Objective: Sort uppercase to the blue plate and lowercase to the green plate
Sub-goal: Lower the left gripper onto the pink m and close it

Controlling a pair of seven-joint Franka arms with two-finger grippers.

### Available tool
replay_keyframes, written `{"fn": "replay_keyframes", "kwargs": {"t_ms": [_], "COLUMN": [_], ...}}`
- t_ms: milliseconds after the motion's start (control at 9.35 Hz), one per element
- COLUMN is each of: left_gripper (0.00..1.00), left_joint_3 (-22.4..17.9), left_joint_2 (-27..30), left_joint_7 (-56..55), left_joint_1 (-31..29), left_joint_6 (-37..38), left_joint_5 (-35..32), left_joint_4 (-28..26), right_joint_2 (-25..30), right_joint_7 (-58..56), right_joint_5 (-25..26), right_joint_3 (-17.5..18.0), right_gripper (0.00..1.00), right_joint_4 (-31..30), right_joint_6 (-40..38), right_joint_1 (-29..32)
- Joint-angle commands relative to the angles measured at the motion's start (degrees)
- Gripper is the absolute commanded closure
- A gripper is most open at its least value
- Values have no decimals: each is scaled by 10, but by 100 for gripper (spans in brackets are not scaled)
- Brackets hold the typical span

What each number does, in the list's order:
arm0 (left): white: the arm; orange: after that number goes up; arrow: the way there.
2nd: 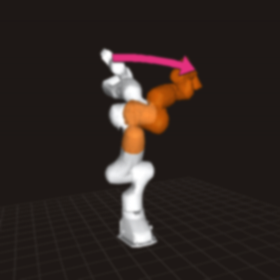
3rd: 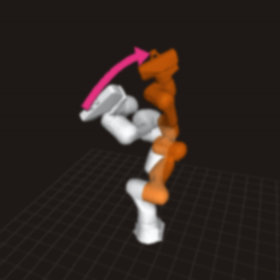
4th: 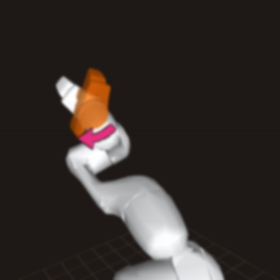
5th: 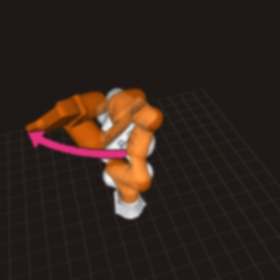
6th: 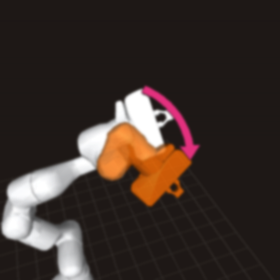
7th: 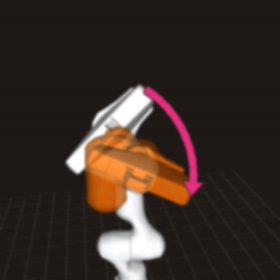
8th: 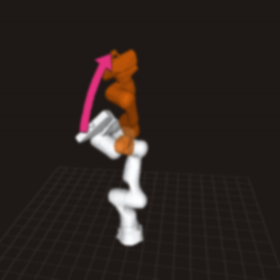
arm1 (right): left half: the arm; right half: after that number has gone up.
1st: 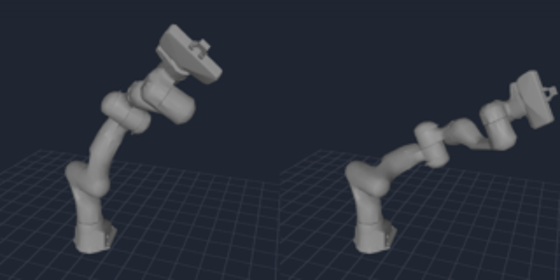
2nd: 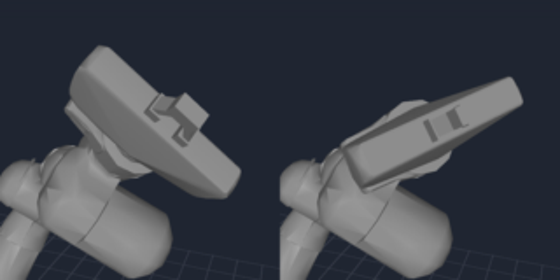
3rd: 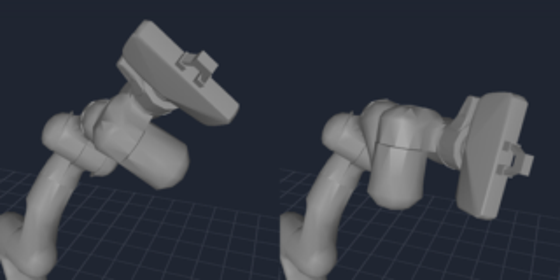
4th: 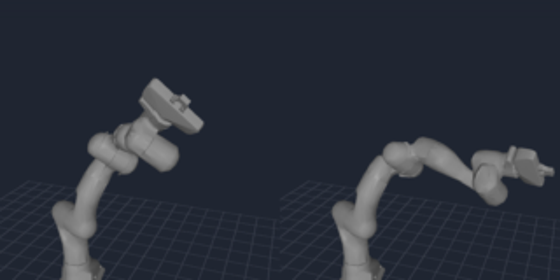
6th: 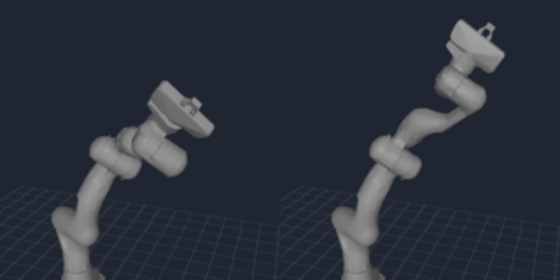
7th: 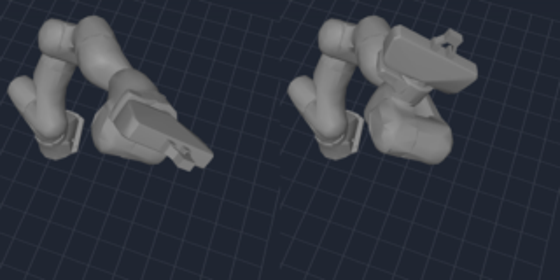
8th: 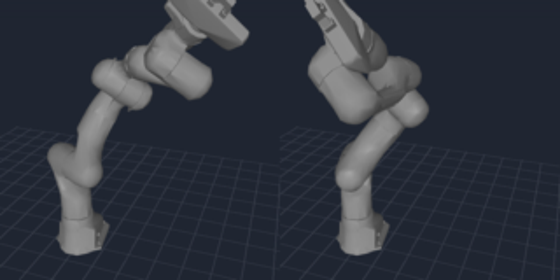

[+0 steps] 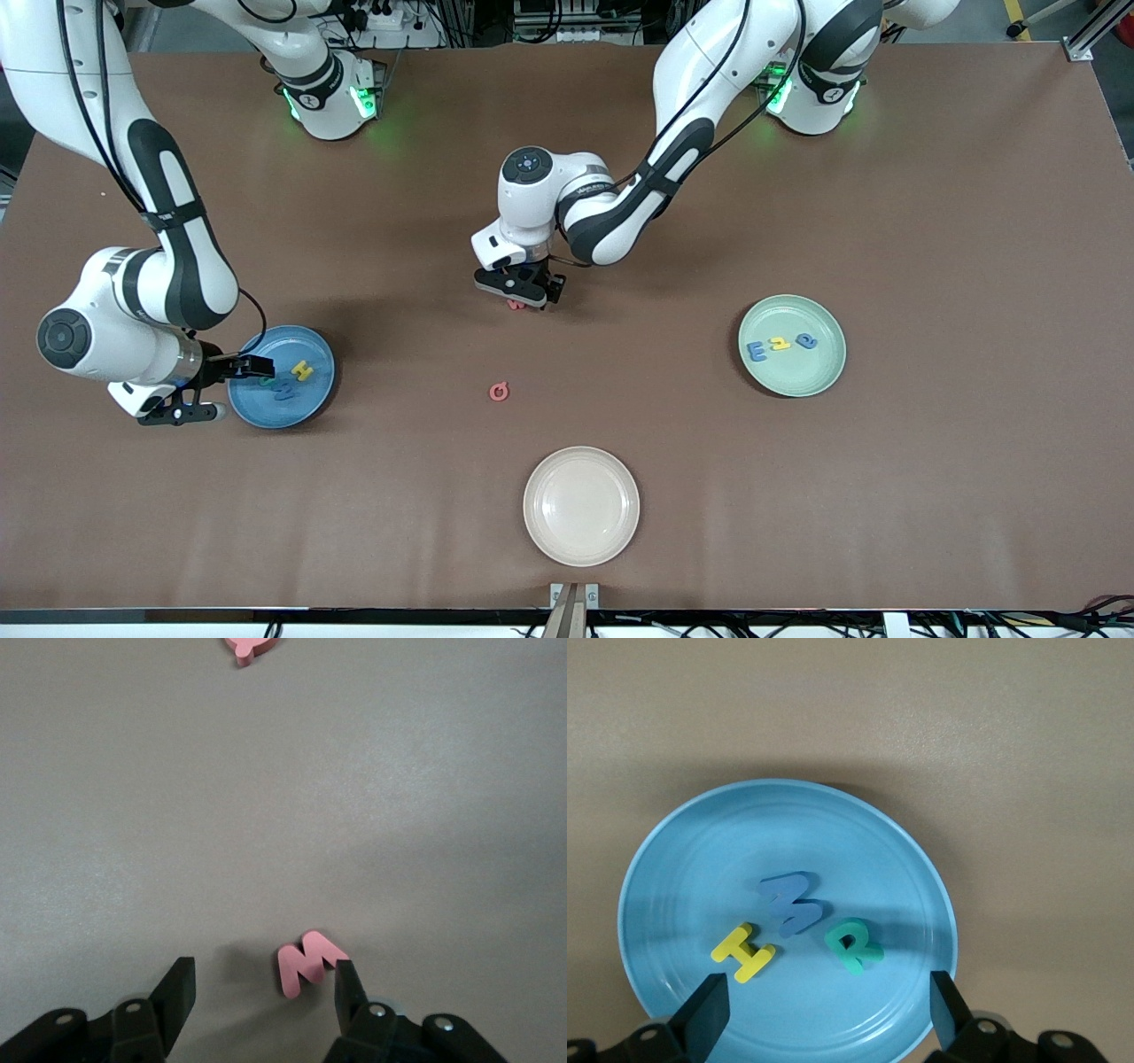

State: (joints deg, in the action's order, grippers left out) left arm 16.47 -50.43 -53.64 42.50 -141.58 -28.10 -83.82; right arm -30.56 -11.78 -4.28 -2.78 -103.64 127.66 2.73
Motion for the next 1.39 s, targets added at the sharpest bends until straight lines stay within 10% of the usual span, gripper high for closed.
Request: {"fn": "replay_keyframes", "kwargs": {"t_ms": [0, 1283], "left_gripper": [29, 42], "left_joint_3": [-15, -38], "left_joint_2": [-19, -42], "left_joint_7": [-23, -58], "left_joint_1": [20, 54], "left_joint_6": [-13, -25], "left_joint_5": [-18, -17], "left_joint_4": [16, 41], "right_joint_2": [8, 8], "right_joint_7": [2, 1], "right_joint_5": [4, 4], "right_joint_3": [5, 5], "right_gripper": [0, 0], "right_joint_4": [-3, -3], "right_joint_6": [0, 0], "right_joint_1": [7, 8]}}
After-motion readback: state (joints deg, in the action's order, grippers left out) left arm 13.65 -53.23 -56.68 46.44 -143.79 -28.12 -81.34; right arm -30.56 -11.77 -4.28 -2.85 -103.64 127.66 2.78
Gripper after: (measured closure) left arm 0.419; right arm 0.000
